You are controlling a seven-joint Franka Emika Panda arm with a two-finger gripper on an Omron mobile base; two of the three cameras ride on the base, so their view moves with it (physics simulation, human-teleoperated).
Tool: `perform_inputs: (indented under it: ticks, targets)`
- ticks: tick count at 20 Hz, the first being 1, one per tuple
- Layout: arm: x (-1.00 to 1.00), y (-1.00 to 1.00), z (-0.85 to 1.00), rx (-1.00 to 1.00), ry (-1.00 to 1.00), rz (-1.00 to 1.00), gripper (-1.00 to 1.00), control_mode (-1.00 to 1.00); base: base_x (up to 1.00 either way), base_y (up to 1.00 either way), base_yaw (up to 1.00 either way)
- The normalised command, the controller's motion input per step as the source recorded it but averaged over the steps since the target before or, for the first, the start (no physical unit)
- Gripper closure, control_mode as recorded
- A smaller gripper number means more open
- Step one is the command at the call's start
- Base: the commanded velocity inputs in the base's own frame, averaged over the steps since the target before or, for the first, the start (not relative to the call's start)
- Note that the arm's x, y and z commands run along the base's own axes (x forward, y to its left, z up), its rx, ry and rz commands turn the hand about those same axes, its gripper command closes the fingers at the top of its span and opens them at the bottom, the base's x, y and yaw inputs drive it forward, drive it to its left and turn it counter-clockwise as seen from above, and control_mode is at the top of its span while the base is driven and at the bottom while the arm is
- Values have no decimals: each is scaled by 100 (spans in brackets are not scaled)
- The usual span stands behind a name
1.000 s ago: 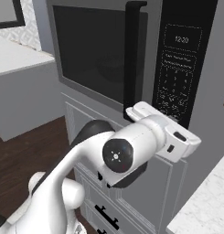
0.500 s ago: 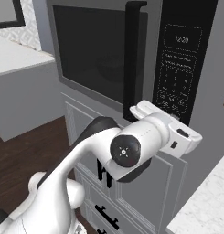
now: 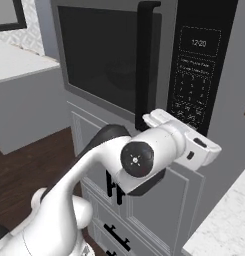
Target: Pick the tomato from the sink and place it in the bowl. Then pick the bowl and place it in the microwave. Then close the microwave door and press the start button.
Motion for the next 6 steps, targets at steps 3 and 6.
perform_inputs:
  ticks: [3, 6]
  targets:
    - [14, 21, 0, 0, 0, 0, 100, -100, 0, 0, 0]
    - [-1, 21, 0, 1, 0, 0, 100, -100, 0, 0, 0]
